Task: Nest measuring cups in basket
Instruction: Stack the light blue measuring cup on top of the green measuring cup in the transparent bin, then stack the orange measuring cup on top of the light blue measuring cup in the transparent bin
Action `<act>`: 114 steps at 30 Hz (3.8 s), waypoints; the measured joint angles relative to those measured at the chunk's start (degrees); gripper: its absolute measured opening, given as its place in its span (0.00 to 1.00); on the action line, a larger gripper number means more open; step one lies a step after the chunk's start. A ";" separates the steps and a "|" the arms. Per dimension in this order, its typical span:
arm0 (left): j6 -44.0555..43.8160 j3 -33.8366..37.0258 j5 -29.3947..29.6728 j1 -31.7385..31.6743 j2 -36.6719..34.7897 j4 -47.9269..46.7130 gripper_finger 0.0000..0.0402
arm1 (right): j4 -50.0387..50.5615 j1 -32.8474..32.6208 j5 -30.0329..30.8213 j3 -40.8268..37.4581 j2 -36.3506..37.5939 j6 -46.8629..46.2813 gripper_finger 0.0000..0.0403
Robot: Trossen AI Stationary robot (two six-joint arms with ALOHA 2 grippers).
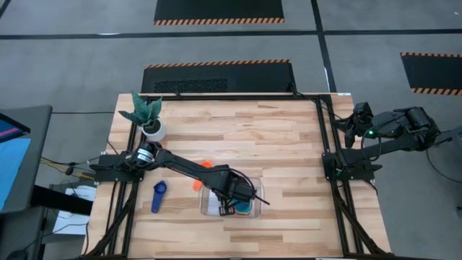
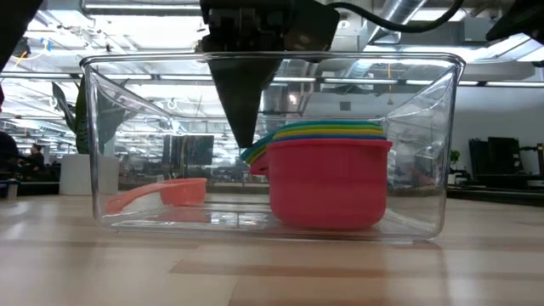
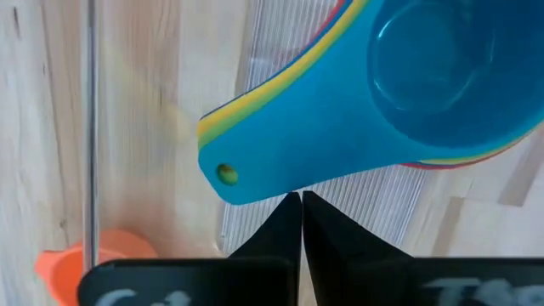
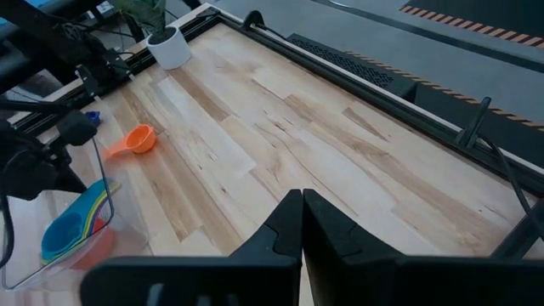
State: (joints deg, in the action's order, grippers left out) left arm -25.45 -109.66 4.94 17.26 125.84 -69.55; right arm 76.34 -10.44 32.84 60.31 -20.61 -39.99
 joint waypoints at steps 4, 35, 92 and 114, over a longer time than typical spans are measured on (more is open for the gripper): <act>-2.64 -4.31 0.73 -0.40 -0.45 -3.45 0.00 | 0.02 0.00 0.00 0.00 0.00 0.12 0.06; -38.18 31.68 8.48 -10.94 -41.91 -13.32 0.00 | 5.64 -0.02 -1.90 0.00 -0.01 -2.98 0.06; -19.67 56.48 -5.09 -21.55 -33.15 35.24 0.33 | 4.66 -0.02 -1.49 0.00 0.00 -3.08 0.06; -14.46 49.93 -0.10 -21.49 -33.20 23.54 0.33 | 5.55 -0.01 -1.40 0.00 0.01 -2.90 0.06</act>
State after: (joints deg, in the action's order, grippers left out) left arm -39.90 -59.72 4.84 -4.23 92.64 -46.01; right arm 81.88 -10.45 31.44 60.31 -20.60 -42.89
